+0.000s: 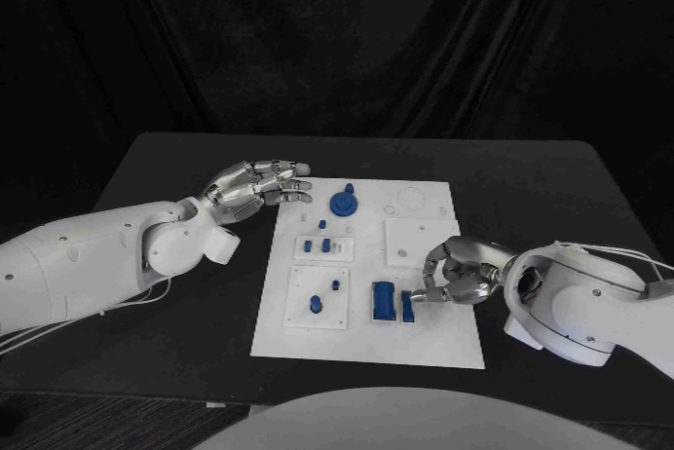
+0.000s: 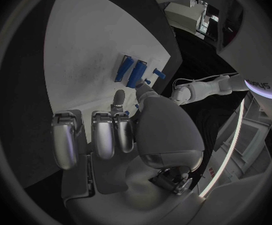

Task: Assemble the parts on the task board

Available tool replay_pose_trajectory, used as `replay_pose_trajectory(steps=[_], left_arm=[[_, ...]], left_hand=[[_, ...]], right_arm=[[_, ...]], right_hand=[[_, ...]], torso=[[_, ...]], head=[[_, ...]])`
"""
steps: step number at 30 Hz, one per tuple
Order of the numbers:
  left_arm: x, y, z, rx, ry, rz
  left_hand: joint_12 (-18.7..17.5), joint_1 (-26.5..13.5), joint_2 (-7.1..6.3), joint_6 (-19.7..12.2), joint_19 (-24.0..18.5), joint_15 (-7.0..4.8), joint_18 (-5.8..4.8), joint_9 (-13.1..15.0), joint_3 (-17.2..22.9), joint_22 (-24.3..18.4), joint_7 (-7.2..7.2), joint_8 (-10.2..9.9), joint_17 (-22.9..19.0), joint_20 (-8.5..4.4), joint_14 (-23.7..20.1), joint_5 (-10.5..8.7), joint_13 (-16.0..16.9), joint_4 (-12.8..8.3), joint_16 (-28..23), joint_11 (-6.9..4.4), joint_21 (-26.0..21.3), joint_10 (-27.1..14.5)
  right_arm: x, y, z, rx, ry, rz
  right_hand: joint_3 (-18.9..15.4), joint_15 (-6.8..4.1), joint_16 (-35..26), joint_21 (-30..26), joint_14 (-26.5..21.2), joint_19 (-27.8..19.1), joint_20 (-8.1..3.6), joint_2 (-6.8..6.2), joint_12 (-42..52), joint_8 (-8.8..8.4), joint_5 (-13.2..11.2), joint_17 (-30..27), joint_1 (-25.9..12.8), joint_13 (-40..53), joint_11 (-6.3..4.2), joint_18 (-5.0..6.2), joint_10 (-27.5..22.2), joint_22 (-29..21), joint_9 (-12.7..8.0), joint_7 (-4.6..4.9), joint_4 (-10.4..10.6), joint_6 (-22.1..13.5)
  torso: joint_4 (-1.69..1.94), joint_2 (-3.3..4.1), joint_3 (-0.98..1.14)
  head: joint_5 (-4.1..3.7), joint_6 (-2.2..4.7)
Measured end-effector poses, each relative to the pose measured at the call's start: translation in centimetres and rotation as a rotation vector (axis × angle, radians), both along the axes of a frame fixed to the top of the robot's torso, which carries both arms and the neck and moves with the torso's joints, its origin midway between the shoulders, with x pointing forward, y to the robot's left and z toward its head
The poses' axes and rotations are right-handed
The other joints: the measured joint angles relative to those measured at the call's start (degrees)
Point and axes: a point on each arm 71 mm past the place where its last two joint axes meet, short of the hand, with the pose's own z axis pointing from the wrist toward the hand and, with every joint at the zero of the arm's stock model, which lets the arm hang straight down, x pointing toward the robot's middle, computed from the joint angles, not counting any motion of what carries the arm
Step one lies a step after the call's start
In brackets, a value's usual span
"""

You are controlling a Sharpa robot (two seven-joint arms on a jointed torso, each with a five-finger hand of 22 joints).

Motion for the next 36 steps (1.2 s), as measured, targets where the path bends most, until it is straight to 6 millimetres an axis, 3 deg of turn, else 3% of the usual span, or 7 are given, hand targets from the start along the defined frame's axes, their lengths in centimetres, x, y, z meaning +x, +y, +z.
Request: replay_pose_trajectory(steps=[7, 10, 13, 14, 21, 31, 36], left_arm=[[0.0, 0.0, 0.0, 0.0, 0.0, -0.001], [0.0, 0.0, 0.0, -0.001, 0.0, -0.001], [0.0, 0.0, 0.0, -0.001, 0.001, -0.002], [0.0, 0.0, 0.0, -0.001, 0.001, -0.002], [0.0, 0.0, 0.0, -0.001, 0.001, -0.003], [0.0, 0.0, 0.0, -0.001, 0.001, -0.003], [0.0, 0.0, 0.0, -0.001, 0.002, -0.003]], left_hand=[[0.0, 0.0, 0.0, 0.0, 0.0, 0.0, 0.0, 0.0, 0.0, 0.0, 0.0, 0.0, 0.0, 0.0, 0.0, 0.0, 0.0, 0.0, 0.0, 0.0, 0.0, 0.0], [0.0, 0.0, 0.0, 0.0, 0.0, 0.0, 0.01, 0.0, 0.0, 0.05, 0.0, 0.0, 0.0, 0.0, 0.0, 0.0, 0.0, 0.0, 0.0, 0.0, 0.0, 0.0], [0.0, 0.0, 0.0, 0.0, 0.0, 0.0, 0.01, 0.0, 0.0, 0.05, 0.0, 0.0, 0.0, 0.0, 0.0, 0.0, 0.0, 0.0, 0.0, 0.0, 0.0, 0.0], [0.0, 0.0, 0.0, 0.0, 0.0, 0.0, 0.01, 0.0, 0.0, 0.05, 0.0, 0.0, 0.0, 0.0, 0.0, 0.0, 0.0, 0.0, 0.0, 0.0, 0.0, 0.0], [0.0, 0.0, 0.0, 0.0, 0.0, 0.13, 0.01, -0.02, 0.25, 0.04, 0.0, 0.0, 0.0, 0.0, 0.13, 0.0, 0.0, 0.07, 0.0, 0.0, 0.0, 0.0], [0.0, 0.0, 0.0, 0.0, 0.0, 0.21, 0.01, -0.05, 0.32, 0.04, 0.0, 0.0, 0.0, 0.0, 0.21, 0.0, 0.0, 0.01, 0.0, 0.0, 0.0, 0.0], [0.0, 0.0, 0.0, 0.0, 0.0, 0.21, 0.01, -0.05, 0.32, 0.03, 0.0, 0.0, 0.0, 0.0, 0.21, 0.0, 0.0, 0.01, 0.0, 0.0, 0.0, 0.0]], right_arm=[[0.0, 0.3, -0.3, -0.08, -0.028, 0.07], [-0.1, 0.4, -0.5, -0.108, -0.03, 0.092], [-0.2, 0.5, -0.8, -0.132, -0.029, 0.107], [-0.2, 0.5, -0.9, -0.138, -0.028, 0.111], [-0.3, 0.7, -1.2, -0.172, -0.026, 0.134], [-0.4, 1.0, -1.3, -0.188, -0.022, 0.154], [-0.4, 1.1, -1.4, -0.191, -0.019, 0.16]], right_hand=[[-2.94, -0.4, 0.0, 0.0, 0.0, 0.2, -0.61, -0.59, 0.0, 5.55, -0.22, 0.0, -0.15, 0.04, -0.41, 0.0, 0.0, 0.0, 6.77, -0.48, 3.55, -0.48], [-4.36, -0.48, 0.0, 0.0, 0.07, -0.01, -0.82, -0.59, 0.0, 10.87, -0.22, 0.0, -0.15, 0.03, -0.72, 0.0, 0.31, -0.01, 12.41, -1.09, 4.39, 4.15], [-5.16, -0.71, 0.0, 0.0, -0.11, 0.19, -1.01, -0.75, 0.0, 15.23, -0.46, 0.0, -0.03, 0.03, -0.92, 0.01, 0.11, -0.01, 17.0, -1.33, 5.19, 8.38], [-5.32, -0.88, 0.0, 0.0, 0.06, 0.19, -1.02, -0.95, 0.0, 15.73, -0.58, 0.0, -0.24, 0.03, -0.92, 0.01, 0.11, -0.01, 17.56, -1.34, 5.35, 8.75], [-5.49, -0.88, 0.0, 0.0, 0.07, 0.19, -1.02, -0.95, 0.0, 16.32, -0.61, 0.0, -0.24, 0.03, -0.92, 0.01, 0.11, -0.01, 18.54, -1.34, 5.52, 8.92], [-7.2, -0.88, 0.0, 0.0, 0.06, -0.01, -1.22, -2.46, 0.0, 16.45, -0.61, 0.0, -2.04, 0.02, -1.33, 0.01, 0.12, -0.02, 19.57, -1.34, 5.76, 8.92], [-8.02, -1.05, 0.0, 0.0, -0.1, 0.2, -1.43, -1.62, 0.0, 16.49, -0.61, 0.0, -2.88, 0.01, -1.33, 0.01, 0.11, -0.02, 19.97, -1.34, 5.53, 8.92]], torso=[[0.01, 0.09, 0.0], [0.01, 0.11, -0.01], [0.01, 0.11, -0.01], [0.01, 0.11, -0.01], [0.01, 0.09, -0.03], [0.02, 0.08, -0.03], [0.02, 0.07, -0.03]], head=[[-0.1, 0.0], [-0.1, 0.0], [-0.03, 0.0], [-0.03, 0.0], [0.05, 0.0], [-0.03, 0.0], [0.03, 0.0]])
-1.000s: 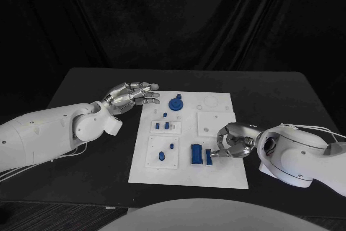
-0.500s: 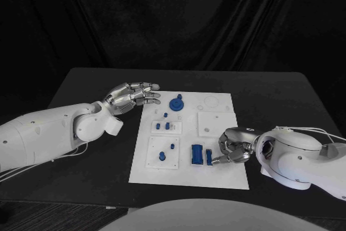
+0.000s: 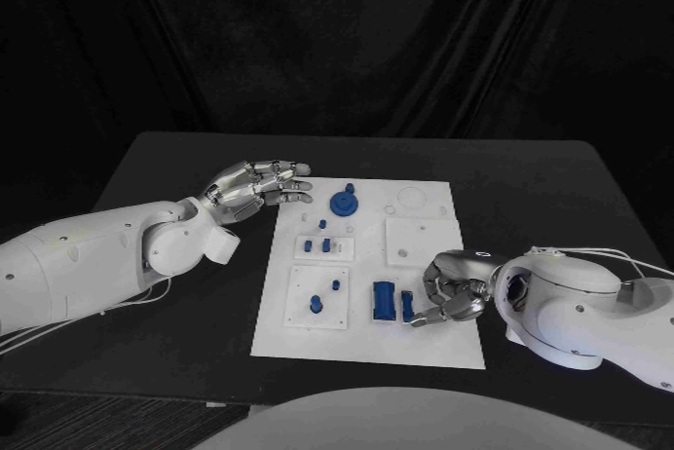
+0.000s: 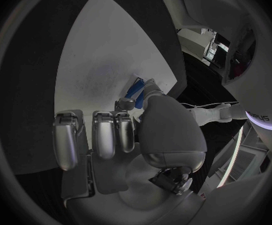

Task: Assemble the parts on the task board

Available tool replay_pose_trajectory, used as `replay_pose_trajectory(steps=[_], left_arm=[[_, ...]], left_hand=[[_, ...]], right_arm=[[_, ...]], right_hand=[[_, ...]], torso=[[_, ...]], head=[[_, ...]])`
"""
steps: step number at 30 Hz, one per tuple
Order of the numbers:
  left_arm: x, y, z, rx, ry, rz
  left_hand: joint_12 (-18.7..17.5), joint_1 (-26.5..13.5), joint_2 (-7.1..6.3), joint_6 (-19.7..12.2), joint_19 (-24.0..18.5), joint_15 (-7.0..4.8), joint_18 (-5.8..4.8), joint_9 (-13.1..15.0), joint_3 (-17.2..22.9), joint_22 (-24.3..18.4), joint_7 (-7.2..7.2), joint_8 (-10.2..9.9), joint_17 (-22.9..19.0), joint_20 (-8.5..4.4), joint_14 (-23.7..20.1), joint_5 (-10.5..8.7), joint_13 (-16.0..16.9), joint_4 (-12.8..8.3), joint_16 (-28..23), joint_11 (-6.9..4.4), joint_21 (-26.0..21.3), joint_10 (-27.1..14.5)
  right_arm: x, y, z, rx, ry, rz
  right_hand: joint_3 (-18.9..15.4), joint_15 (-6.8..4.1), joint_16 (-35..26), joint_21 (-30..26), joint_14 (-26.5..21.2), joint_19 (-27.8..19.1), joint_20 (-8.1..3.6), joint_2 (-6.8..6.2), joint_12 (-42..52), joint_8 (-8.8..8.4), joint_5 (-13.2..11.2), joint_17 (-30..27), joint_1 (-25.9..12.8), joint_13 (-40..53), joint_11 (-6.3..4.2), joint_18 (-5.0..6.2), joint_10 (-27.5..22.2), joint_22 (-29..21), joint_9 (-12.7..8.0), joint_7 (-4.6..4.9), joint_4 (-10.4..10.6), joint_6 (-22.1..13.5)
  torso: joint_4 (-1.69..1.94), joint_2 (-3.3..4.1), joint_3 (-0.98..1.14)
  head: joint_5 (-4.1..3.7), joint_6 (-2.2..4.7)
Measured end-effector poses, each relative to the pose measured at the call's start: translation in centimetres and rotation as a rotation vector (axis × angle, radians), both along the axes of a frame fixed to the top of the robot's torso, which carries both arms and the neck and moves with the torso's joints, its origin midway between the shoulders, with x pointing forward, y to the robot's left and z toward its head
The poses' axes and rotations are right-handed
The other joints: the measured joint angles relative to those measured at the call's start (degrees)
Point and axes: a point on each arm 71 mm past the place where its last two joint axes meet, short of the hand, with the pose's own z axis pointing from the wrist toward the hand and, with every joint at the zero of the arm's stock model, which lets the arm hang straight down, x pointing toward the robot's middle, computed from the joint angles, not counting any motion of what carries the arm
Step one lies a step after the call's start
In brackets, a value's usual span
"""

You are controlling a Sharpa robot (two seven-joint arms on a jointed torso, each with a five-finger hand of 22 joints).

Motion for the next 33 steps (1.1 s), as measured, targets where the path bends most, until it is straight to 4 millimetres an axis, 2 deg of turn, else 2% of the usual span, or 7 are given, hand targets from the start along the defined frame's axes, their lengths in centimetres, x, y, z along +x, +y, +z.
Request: replay_pose_trajectory(steps=[7, 8, 11, 17, 21, 27, 33], left_arm=[[0.0, 0.02, -0.01, 0.0, 0.0, 0.0], [0.0, 0.02, -0.01, 0.0, 0.0, 0.0], [0.0, 0.02, -0.01, 0.0, 0.0, 0.0], [-0.01, 0.02, -0.01, 0.0, 0.001, -0.001], [-0.01, 0.02, -0.02, 0.0, 0.001, -0.001], [-0.02, 0.02, -0.02, 0.0, 0.001, -0.001], [-0.03, 0.02, -0.02, -0.001, 0.001, -0.002]], left_hand=[[0.0, 0.0, 0.0, 0.0, 0.0, 0.0, 0.0, 0.0, 0.0, 0.0, 0.0, 0.0, 0.0, 0.0, 0.0, 0.0, 0.0, 0.0, 0.0, 0.0, 0.0, 0.0], [0.0, 0.0, 0.0, 0.0, 0.0, 0.0, 0.0, 0.0, 0.0, 0.0, 0.0, 0.0, 0.0, 0.0, 0.0, 0.0, 0.0, 0.0, 0.0, 0.0, 0.0, 0.0], [0.0, 0.0, 0.0, 0.0, 0.0, 0.0, 0.0, 0.0, 0.0, -0.01, 0.0, 0.0, 0.0, 0.0, 0.0, 0.0, 0.0, 0.0, 0.0, 0.0, 0.0, 0.0], [0.0, 0.0, 0.0, 0.0, 0.0, 0.0, 0.0, 0.0, 0.0, -0.01, 0.0, 0.0, 0.0, 0.0, 0.0, 0.0, 0.0, 0.0, 0.0, 0.0, 0.0, 0.0], [0.0, 0.0, 0.0, 0.0, 0.0, 0.0, 0.0, 0.0, 0.0, -0.01, 0.0, 0.0, 0.0, 0.0, 0.0, 0.0, 0.0, 0.0, 0.0, 0.0, 0.0, 0.0], [0.0, 0.0, 0.0, 0.0, 0.0, 0.0, 0.0, 0.01, 0.0, 0.01, 0.0, 0.0, 0.0, 0.0, 0.0, 0.0, 0.0, 0.0, 0.0, 0.0, 0.0, 0.0], [0.0, 0.0, 0.0, 0.0, 0.0, 0.0, 0.0, 0.01, 0.0, 0.04, 0.0, 0.0, 0.0, 0.0, 0.0, 0.0, 0.0, 0.0, 0.0, 0.0, 0.0, 0.0]], right_arm=[[0.04, 0.23, -0.1, -0.003, 0.003, 0.005], [0.05, 0.25, -0.12, -0.003, 0.004, 0.006], [0.1, 0.28, -0.17, -0.004, 0.004, 0.005], [0.19, 0.27, -0.24, -0.005, 0.006, 0.001], [0.26, 0.26, -0.3, -0.005, 0.008, -0.002], [0.34, 0.43, -0.37, -0.004, 0.013, -0.003], [0.46, 0.65, -0.5, -0.005, 0.017, -0.002]], right_hand=[[-0.47, -0.02, 0.0, 0.0, 0.03, 0.0, 0.0, 0.22, 0.0, -0.01, 0.0, 0.0, -0.13, 0.0, 0.0, 0.0, 0.0, 0.0, 0.0, -0.31, -0.17, -0.32], [-0.47, -0.19, 0.0, 0.0, 0.2, 0.0, 0.0, 0.9, 0.0, -0.25, 0.0, 0.0, 0.27, 0.0, 0.0, 0.0, 0.0, -0.01, -0.01, -0.41, -0.17, -0.66], [-0.63, -0.2, 0.0, 0.0, 0.2, 0.0, 0.0, 1.85, 0.0, -0.69, 0.0, 0.0, 0.47, -0.01, 0.0, 0.0, 0.0, -0.01, -0.01, -0.44, -0.33, -0.93], [-1.03, -0.19, 0.0, 0.0, 0.2, 0.0, 0.0, 3.2, 0.0, -0.92, 0.0, 0.0, 0.03, -0.01, 0.01, 0.0, 0.0, -0.01, 0.17, -0.4, -0.24, -1.23], [-1.38, -0.2, 0.0, 0.0, 0.2, 0.0, 0.0, 5.12, 0.0, -1.42, 0.71, 0.0, 1.05, -0.01, 0.01, 0.01, 0.0, -0.01, 0.39, -0.4, -0.69, -1.23], [-1.41, -0.2, 0.0, 0.0, 0.2, 0.0, 0.0, 5.99, 0.0, -1.75, 2.01, 0.0, 1.91, -0.02, 0.01, 0.0, 0.0, -0.01, 0.54, -0.4, -1.59, -1.23], [-1.52, -0.19, 0.0, 0.0, 0.2, 0.0, 0.0, 6.69, 0.0, -2.03, 2.25, 0.0, 2.61, -0.02, 0.01, 0.0, 0.0, -0.01, 0.74, -0.4, -2.64, -1.23]], torso=[[0.0, -0.01, 0.0], [0.0, -0.01, 0.0], [0.0, -0.02, 0.0], [0.0, -0.02, 0.0], [0.0, -0.02, 0.0], [0.0, -0.02, -0.01], [0.0, -0.02, -0.01]], head=[[0.12, 0.0], [0.12, 0.0], [0.15, 0.0], [0.19, 0.0], [0.19, 0.0], [0.19, 0.0], [0.3, 0.0]])
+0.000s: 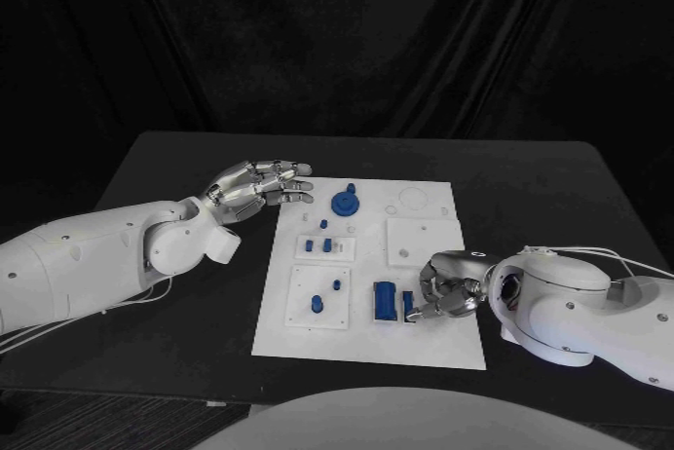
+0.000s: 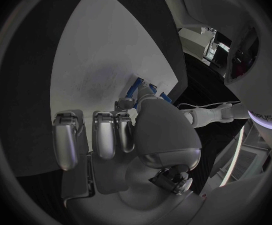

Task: Assemble the parts on the task board

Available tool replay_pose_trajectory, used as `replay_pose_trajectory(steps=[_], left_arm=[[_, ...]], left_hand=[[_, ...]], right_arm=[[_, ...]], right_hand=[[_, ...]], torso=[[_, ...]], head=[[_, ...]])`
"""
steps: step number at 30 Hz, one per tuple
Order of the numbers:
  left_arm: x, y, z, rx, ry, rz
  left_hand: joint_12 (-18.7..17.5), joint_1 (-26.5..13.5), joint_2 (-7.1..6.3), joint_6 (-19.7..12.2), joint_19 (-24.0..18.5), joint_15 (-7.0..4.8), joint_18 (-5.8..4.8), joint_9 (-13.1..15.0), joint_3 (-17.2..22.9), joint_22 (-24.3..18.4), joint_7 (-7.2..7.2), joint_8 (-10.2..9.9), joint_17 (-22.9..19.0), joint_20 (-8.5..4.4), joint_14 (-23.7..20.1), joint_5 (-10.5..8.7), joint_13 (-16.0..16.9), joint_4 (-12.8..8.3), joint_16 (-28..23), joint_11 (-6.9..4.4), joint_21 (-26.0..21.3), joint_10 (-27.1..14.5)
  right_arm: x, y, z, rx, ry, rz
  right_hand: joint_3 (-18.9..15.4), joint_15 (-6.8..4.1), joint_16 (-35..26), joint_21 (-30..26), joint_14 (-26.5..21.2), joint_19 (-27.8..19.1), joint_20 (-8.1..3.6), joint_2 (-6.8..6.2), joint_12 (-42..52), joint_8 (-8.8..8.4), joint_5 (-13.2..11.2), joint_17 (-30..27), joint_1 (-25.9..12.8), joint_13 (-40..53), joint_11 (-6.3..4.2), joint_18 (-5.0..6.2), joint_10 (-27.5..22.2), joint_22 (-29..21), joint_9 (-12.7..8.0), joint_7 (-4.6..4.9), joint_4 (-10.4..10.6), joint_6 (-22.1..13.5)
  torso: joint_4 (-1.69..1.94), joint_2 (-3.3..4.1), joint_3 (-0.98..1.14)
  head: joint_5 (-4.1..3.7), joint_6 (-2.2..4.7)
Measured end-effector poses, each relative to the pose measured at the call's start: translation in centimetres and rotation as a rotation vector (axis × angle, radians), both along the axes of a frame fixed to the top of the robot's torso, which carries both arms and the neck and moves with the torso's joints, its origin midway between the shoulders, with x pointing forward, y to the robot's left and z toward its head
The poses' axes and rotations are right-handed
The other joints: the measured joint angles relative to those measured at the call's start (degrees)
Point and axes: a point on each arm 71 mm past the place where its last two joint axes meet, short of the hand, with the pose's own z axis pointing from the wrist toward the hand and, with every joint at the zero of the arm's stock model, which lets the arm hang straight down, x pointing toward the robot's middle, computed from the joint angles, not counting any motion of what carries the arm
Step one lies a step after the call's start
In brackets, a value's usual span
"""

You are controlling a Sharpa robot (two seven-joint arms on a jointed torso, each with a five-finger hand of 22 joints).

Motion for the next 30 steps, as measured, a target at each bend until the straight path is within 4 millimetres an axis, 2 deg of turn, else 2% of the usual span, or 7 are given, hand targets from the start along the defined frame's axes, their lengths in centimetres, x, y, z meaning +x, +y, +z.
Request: replay_pose_trajectory(steps=[15, 18, 19, 21, 26, 28, 30], left_arm=[[-0.1, 0.2, 0.0, 0.0, 0.001, 0.001], [-0.2, 0.3, 0.0, -0.001, 0.002, 0.002], [-0.2, 0.4, 0.0, -0.002, 0.002, 0.002], [-0.4, 0.5, 0.1, -0.004, 0.001, 0.004], [-0.9, 0.9, 0.3, -0.014, -0.006, 0.014], [-1.1, 0.9, 0.5, -0.021, -0.013, 0.019], [-1.2, 0.9, 0.7, -0.032, -0.03, 0.027]], left_hand=[[0.0, -0.31, 0.31, 0.0, 0.0, 0.0, -0.91, -0.05, 0.51, 0.14, 0.0, 0.0, 0.0, 0.0, 0.0, 0.0, 0.0, -0.19, 0.23, 0.21, 0.21, 0.21], [0.0, -0.48, 0.15, 0.0, 0.04, 0.12, -0.91, -0.05, 0.81, 0.2, 0.0, 0.0, 0.0, -0.03, 0.12, 0.01, 0.0, -0.18, 0.23, 0.49, 0.21, 0.49], [0.0, -0.61, 0.01, 0.0, 0.21, 0.22, -0.91, -0.05, 0.96, 0.24, 0.0, 0.0, 0.0, -0.2, 0.22, 0.23, 0.0, -0.33, 0.23, 0.5, 0.21, 0.5], [0.0, -0.61, 0.01, 0.23, 0.21, 0.22, -0.91, -0.05, 1.22, 0.38, 0.23, 0.06, -0.03, -0.21, 0.22, 0.23, 0.0, -0.59, 0.48, 0.81, 0.21, 0.81], [0.23, -0.91, -0.3, 0.56, 0.42, 0.53, -0.91, -0.1, 1.83, 0.67, 0.56, 0.24, -0.05, 0.0, 0.53, 0.23, 0.0, -0.86, 0.66, 1.62, 0.45, 1.21], [0.54, -1.53, -0.91, 0.84, 0.63, 0.72, -0.9, -0.11, 1.99, 0.91, 0.84, 0.5, -0.05, -0.2, 0.72, 0.23, 0.0, -0.88, 1.09, 2.33, 0.79, 1.91], [1.22, -3.26, -1.48, 2.08, 0.87, 0.92, -0.9, -0.11, 1.8, 1.01, 0.65, 1.11, -0.1, -0.2, 1.18, 0.23, 0.0, 0.14, 1.49, 3.63, 0.95, 3.26]], right_arm=[[-0.2, -0.3, -0.3, -0.005, 0.011, -0.007], [-0.3, -0.9, -0.1, 0.002, 0.005, -0.02], [-0.4, -1.1, 0.0, 0.006, 0.002, -0.025], [-0.2, -1.7, 0.5, 0.022, -0.015, -0.044], [2.7, -3.5, 4.1, 0.153, -0.098, -0.155], [4.0, -4.5, 5.3, 0.237, -0.115, -0.213], [5.4, -5.5, 6.5, 0.365, -0.128, -0.281]], right_hand=[[-0.09, 0.0, 0.0, 0.0, 0.0, 0.0, 0.0, -0.01, 0.0, -1.56, -2.09, 0.0, 1.7, -0.01, 0.0, 0.0, 0.0, 0.0, 0.1, 0.03, -1.96, -0.86], [-1.13, 0.0, 0.0, 0.0, 0.0, 0.0, 0.0, -1.2, 0.0, -2.04, -2.31, 0.0, 0.5, 0.04, 0.0, 0.0, 0.0, 0.03, -0.09, 0.21, -1.2, -1.03], [-1.39, 0.0, 0.0, 0.0, 0.0, 0.0, 0.0, -1.63, 0.0, -2.33, -2.31, 0.0, 0.08, 0.04, 0.0, 0.0, 0.0, 0.04, -0.18, 0.09, -0.92, -1.2], [-2.19, 0.0, 0.0, 0.0, 0.0, -0.18, -0.18, -2.42, 0.0, -5.88, -2.31, 0.0, -1.83, 0.04, 0.0, 0.0, 0.0, 0.04, -2.32, -0.04, 1.34, -4.8], [-5.24, -0.59, 0.0, 0.0, -0.15, -0.08, -0.74, 2.39, 0.0, -13.28, -1.54, 0.0, -9.12, 0.03, -0.8, 0.0, 0.06, 0.04, -7.94, -0.38, 2.46, -5.19], [-7.55, -1.28, -1.25, -4.72, -0.04, -0.1, -1.13, 5.86, 0.0, -17.23, 2.16, 0.0, -12.59, 0.03, -0.93, 0.0, 0.1, 0.04, -11.71, -0.6, 2.62, -3.75], [-9.66, -1.29, -10.3, -13.56, -0.03, -0.57, -1.09, 8.68, -5.17, -21.29, 5.73, 0.0, -15.57, 0.03, -0.92, 2.08, 0.08, 0.04, -16.2, 0.0, 2.53, -2.83]], torso=[[0.01, 0.01, 0.0], [0.01, 0.02, 0.0], [0.01, 0.02, 0.01], [0.0, 0.02, 0.01], [-0.04, -0.02, 0.03], [-0.04, -0.09, 0.05], [-0.05, -0.23, 0.06]], head=[[0.33, 0.0], [0.36, 0.0], [0.3, 0.0], [0.14, 0.0], [0.17, 0.0], [0.12, 0.0], [-0.12, 0.0]])
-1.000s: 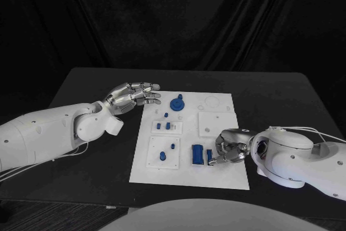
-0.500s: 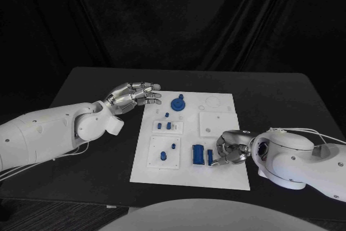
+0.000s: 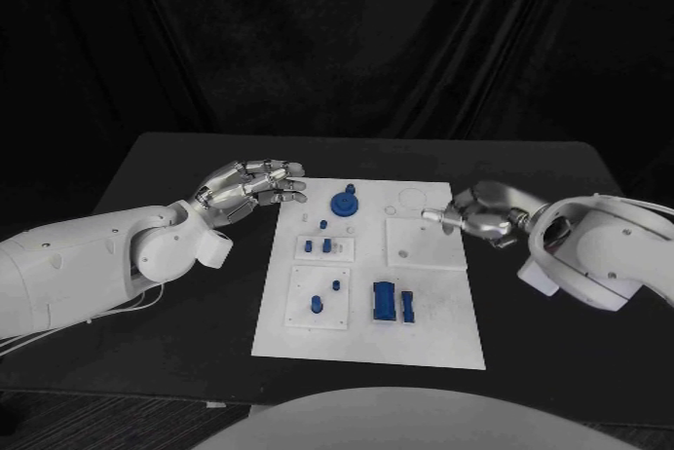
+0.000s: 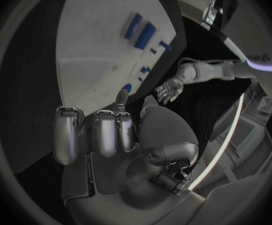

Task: Assemble the parts on the task board

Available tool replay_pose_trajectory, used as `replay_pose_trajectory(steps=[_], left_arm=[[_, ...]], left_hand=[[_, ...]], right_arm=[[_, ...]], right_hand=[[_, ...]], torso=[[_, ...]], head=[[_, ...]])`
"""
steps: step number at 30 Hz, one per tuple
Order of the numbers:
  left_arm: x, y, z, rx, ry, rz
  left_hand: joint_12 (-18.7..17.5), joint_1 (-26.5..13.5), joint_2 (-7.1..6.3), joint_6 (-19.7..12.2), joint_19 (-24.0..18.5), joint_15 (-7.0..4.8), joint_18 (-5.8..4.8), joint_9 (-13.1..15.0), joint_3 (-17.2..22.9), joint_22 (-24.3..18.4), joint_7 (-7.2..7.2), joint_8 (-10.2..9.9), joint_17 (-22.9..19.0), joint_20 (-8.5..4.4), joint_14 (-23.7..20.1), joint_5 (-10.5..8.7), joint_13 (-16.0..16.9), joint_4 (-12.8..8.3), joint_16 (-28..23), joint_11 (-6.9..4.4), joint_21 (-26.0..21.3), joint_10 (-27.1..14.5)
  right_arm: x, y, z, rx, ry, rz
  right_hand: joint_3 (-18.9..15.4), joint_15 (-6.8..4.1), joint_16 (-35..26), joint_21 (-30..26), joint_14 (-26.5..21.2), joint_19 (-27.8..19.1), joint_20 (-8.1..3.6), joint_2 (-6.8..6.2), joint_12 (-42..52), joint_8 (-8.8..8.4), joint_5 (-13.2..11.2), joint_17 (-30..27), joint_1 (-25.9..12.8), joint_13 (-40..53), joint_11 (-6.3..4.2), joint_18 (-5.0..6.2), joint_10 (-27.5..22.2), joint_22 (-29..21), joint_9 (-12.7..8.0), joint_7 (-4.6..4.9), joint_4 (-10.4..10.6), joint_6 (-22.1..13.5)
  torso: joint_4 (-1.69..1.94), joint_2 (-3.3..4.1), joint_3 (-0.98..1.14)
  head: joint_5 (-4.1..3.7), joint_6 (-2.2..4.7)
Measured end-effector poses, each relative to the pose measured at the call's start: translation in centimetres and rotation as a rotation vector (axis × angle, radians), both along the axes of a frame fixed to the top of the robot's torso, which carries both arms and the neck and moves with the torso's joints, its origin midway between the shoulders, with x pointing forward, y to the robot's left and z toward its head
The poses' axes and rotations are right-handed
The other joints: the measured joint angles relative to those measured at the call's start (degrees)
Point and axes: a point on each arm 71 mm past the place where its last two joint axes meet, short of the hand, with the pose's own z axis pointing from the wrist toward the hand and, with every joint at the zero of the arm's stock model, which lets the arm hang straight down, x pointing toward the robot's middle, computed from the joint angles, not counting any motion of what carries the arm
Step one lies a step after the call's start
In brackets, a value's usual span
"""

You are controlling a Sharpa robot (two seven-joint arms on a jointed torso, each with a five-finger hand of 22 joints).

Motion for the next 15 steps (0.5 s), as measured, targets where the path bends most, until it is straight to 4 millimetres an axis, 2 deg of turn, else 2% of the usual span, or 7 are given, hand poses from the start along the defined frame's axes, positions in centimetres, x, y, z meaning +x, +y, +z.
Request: replay_pose_trajectory(steps=[4, 6, 8, 10, 12, 13, 15], left_arm=[[-0.1, -0.2, 0.3, -0.014, -0.045, 0.016], [0.0, -0.3, 0.4, -0.009, -0.065, 0.025], [0.0, -0.5, 0.5, 0.0, -0.08, 0.035], [0.0, -0.6, 0.5, 0.017, -0.099, 0.048], [0.1, -0.7, 0.5, 0.042, -0.121, 0.067], [0.1, -0.7, 0.5, 0.054, -0.131, 0.077], [0.2, -0.7, 0.5, 0.082, -0.152, 0.099]], left_hand=[[0.61, -3.7, -1.45, 2.01, 0.68, -0.31, 0.01, -0.06, -2.88, 0.0, -1.25, 0.39, -0.31, -0.11, 1.09, -0.31, -0.03, 4.59, 0.5, 0.64, 0.16, 3.82], [0.49, -4.22, -1.77, 2.98, 0.64, -0.65, 0.01, -0.23, -4.43, -0.4, -1.6, 0.39, -0.55, -0.15, 0.75, -1.6, -0.14, 7.29, -0.01, 0.4, -0.02, 4.7], [-0.39, -4.84, -1.74, 3.17, -0.64, -1.24, 0.01, -0.49, -5.93, -0.92, -1.79, 0.14, -0.77, -0.51, -0.72, -3.74, -0.2, 8.91, -1.09, 0.31, -1.0, 4.78], [-2.71, -6.24, -1.54, 3.01, -4.06, -2.73, 0.01, -0.89, -8.46, -1.93, -1.64, -1.21, -0.97, -1.59, -5.22, -8.03, -0.25, 9.28, -4.57, -1.85, -2.16, 2.59], [-5.63, -6.65, -1.13, 1.86, -9.32, -4.82, 0.02, -1.21, -10.6, -3.29, -1.17, -2.69, -1.55, -2.9, -10.84, -11.26, -0.28, 9.21, -11.45, -4.3, -2.26, -0.87], [-10.85, -7.42, -0.9, -0.78, -15.23, -6.9, 0.01, -1.6, -12.35, -5.49, -1.95, -4.54, -2.23, -3.91, -15.71, -13.4, -0.65, 9.17, -18.42, -6.75, -2.32, -5.74], [-17.43, -7.6, -1.08, -7.43, -20.0, -9.88, 1.93, -2.44, -14.44, -8.87, -4.0, -7.93, -3.23, -5.56, -19.59, -15.29, -1.2, 9.15, -27.66, -9.8, -2.44, -11.45]], right_arm=[[1.9, -1.0, 1.3, 0.265, -0.077, -0.082], [2.7, -1.4, 1.8, 0.385, -0.146, -0.115], [3.1, -1.8, 2.0, 0.463, -0.204, -0.134], [3.2, -2.4, 1.6, 0.53, -0.251, -0.143], [3.0, -2.7, 0.9, 0.578, -0.276, -0.135], [2.9, -2.7, 0.5, 0.593, -0.285, -0.128], [2.7, -2.7, -0.3, 0.612, -0.302, -0.107]], right_hand=[[-3.67, 1.44, -34.58, -32.71, -4.77, -9.42, 1.33, 2.14, -23.45, -5.99, 4.19, -23.33, 0.67, -7.9, 1.82, 6.0, -10.93, -10.23, -8.99, 1.05, 0.17, 2.25], [-5.42, 3.24, -48.95, -46.87, -7.42, -12.96, 2.79, 2.43, -39.74, -9.27, 3.53, -32.1, 1.27, -19.86, 3.42, 6.9, -19.4, -18.76, -13.16, 3.05, 0.11, 1.03], [-7.08, 8.7, -62.37, -58.96, -17.12, -21.31, 6.66, 2.33, -54.72, -14.24, 0.61, -40.86, 2.56, -30.65, 8.43, 6.8, -30.91, -27.82, -18.65, 6.74, 0.12, -2.31], [-7.71, 15.03, -72.36, -68.91, -29.91, -31.3, 10.78, 1.34, -65.95, -20.12, -1.9, -48.28, 4.59, -39.88, 14.54, 4.05, -41.98, -35.52, -24.1, 7.33, 0.01, -8.68], [-6.94, 17.94, -74.45, -71.39, -44.46, -43.19, 12.65, -0.31, -71.96, -24.69, -3.47, -53.45, 6.14, -44.35, 15.89, 2.81, -51.26, -41.72, -27.44, 4.57, -0.35, -15.68], [-2.33, 17.77, -71.89, -72.66, -63.78, -63.54, 13.02, -3.78, -75.74, -27.95, -2.94, -61.37, 5.21, -50.77, 12.17, 3.03, -64.31, -57.11, -31.95, -1.07, -1.58, -24.14], [3.11, 17.98, -73.18, -74.86, -78.69, -79.21, 15.75, -8.14, -77.94, -30.25, -4.67, -68.12, 3.81, -57.73, 9.6, 2.39, -74.84, -68.49, -36.69, -5.64, 0.17, -30.45]], torso=[[0.01, -0.37, -0.01], [0.01, -0.64, 0.01], [-0.02, -0.93, 0.04], [-0.06, -1.24, 0.11], [-0.12, -1.5, 0.19], [-0.14, -1.58, 0.23], [-0.16, -1.71, 0.31]], head=[[-0.33, 0.0], [-0.4, 0.0], [-0.41, 0.0], [-0.41, 0.0], [-0.5, 0.0], [-0.56, 0.0], [-0.64, 0.0]])
